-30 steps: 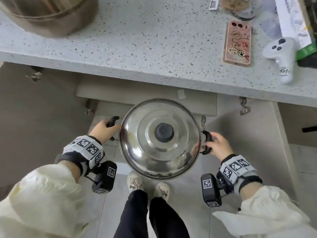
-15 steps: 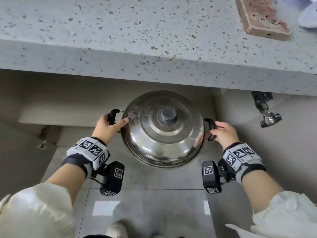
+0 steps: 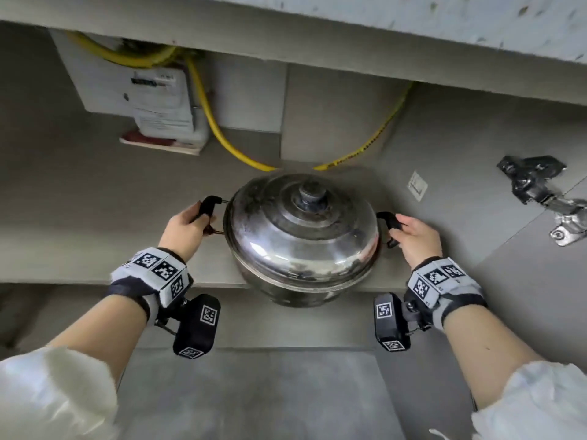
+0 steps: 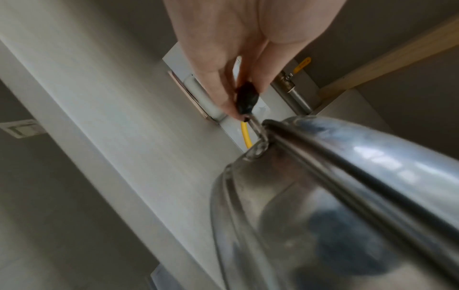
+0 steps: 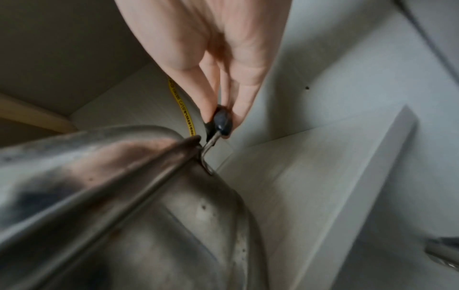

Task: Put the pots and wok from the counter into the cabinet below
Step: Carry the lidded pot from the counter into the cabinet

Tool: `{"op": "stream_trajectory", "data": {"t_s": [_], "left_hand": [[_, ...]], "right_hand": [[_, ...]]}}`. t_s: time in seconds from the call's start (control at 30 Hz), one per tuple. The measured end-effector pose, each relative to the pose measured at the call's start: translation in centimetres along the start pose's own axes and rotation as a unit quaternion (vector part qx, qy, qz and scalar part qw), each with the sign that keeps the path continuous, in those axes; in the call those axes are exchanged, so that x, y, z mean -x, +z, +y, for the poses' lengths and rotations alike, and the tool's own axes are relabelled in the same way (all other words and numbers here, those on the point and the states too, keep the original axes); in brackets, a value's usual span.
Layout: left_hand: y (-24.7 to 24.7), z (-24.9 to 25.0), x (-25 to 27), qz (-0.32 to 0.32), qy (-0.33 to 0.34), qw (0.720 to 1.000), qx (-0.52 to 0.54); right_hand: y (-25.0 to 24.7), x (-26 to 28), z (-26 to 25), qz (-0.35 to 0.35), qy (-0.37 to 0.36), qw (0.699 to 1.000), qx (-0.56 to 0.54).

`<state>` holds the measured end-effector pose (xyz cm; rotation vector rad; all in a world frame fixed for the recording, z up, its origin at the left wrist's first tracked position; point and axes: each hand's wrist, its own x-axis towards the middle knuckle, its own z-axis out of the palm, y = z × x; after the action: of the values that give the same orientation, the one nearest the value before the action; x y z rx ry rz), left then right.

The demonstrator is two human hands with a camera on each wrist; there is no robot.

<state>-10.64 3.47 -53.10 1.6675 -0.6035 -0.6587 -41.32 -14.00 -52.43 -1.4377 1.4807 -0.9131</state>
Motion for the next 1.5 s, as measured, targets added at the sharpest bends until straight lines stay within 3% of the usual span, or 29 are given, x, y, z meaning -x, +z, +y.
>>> {"op": "stream_trajectory", "data": {"t_s": [0.17, 0.3, 0.53, 0.67, 0.8, 0.9, 0.97, 1.07, 1.23, 1.37, 1.5], "left_hand": [[1.4, 0.0, -1.5, -0.027, 0.031, 0.999, -0.026], [2.5, 1.0, -2.5, -0.043, 0.006, 0.999, -0.025], [3.5, 0.4, -4.0, -0.036, 0.019, 0.999, -0.034], [3.4, 1.0, -4.2, -0.028, 0.017, 0.995, -0.091], [2.1, 0.5, -2.3, -0.011, -0.073, 0.993, -0.089], [0.7, 0.8, 1.2, -0.041, -0.125, 0.987, -0.092], [-0.3, 1.9, 4.0, -0.073, -0.152, 0.981, -0.099], [-2.2, 4.6, 8.0, -0.092, -0.170, 0.976, -0.096], [-6.6, 13.0, 14.3, -0.119, -0.173, 0.972, -0.103], [-11.5, 21.2, 18.8, -0.129, -0.160, 0.971, -0.124], [-16.2, 29.2, 21.7, -0.078, -0.127, 0.983, -0.108]], "right_hand": [[1.0, -2.9, 0.1, 0.002, -0.008, 1.000, -0.016], [1.6, -4.6, -0.5, 0.023, 0.023, 0.999, 0.000], [2.5, -7.9, 1.2, 0.034, 0.006, 0.999, 0.038], [2.7, -7.0, 0.2, 0.007, 0.029, 0.998, 0.056], [3.0, -4.3, -0.5, -0.027, 0.054, 0.994, 0.090], [2.9, -0.9, -0.3, -0.033, 0.104, 0.984, 0.140], [2.7, 2.7, -1.3, -0.062, 0.135, 0.975, 0.164], [2.6, 8.1, -4.3, -0.125, 0.180, 0.969, 0.113], [2.8, 16.9, -13.3, -0.306, 0.215, 0.916, 0.148], [2.5, 23.0, -23.0, -0.471, 0.168, 0.845, 0.191], [1.8, 27.3, -33.3, -0.545, 0.087, 0.811, 0.194]]}}
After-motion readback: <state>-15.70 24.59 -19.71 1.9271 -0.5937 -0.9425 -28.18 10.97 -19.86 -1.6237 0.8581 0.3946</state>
